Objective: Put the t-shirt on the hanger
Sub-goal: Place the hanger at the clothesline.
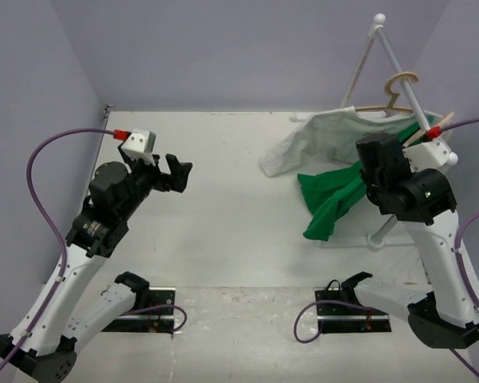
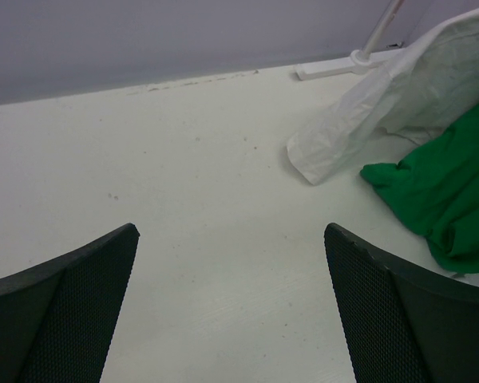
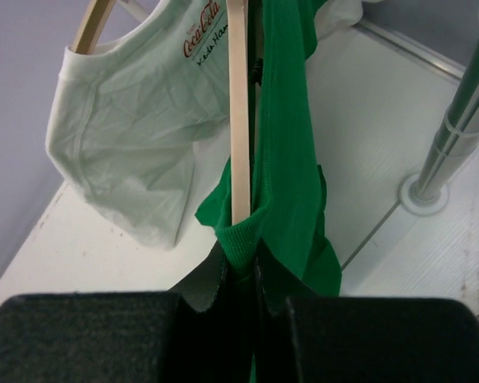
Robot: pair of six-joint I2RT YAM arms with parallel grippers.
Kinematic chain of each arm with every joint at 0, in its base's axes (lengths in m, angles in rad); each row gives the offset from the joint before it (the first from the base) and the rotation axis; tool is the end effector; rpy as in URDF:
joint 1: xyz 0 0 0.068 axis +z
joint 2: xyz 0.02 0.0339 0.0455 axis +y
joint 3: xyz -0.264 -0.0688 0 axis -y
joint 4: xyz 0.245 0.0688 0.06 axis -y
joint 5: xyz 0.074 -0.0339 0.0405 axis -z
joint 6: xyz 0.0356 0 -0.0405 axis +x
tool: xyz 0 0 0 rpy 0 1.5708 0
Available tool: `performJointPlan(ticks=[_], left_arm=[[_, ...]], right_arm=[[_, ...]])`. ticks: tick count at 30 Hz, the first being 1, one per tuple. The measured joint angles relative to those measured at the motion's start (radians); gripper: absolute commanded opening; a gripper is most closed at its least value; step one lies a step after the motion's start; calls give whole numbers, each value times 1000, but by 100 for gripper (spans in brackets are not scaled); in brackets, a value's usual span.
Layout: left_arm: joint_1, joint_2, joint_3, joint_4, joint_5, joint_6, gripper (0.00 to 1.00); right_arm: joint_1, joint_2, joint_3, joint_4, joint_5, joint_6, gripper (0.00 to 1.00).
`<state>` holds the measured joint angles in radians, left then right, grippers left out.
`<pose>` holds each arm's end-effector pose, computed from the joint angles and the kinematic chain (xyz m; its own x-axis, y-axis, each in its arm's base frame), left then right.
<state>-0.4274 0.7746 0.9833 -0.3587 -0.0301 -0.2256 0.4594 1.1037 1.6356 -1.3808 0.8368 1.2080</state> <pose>0.1524 -0.0682 0.3912 -0.2192 -0.1459 -0.9647 0.3470 0.9125 -0.2168 0.1430 0.0413 0.4517 -0.1053 0.6466 -0.7555 0.6796 0.6014 0.4200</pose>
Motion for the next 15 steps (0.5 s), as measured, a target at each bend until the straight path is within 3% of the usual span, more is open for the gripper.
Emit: performJointPlan(ticks=[8,15], left_arm=[[0,0,-9,10,17,1,100],[0,2,-16,13,19,2,100]], right_arm=[[-25,-4,-135,10,18,-41,0],[-31,-13,-300,32,67,62,0]])
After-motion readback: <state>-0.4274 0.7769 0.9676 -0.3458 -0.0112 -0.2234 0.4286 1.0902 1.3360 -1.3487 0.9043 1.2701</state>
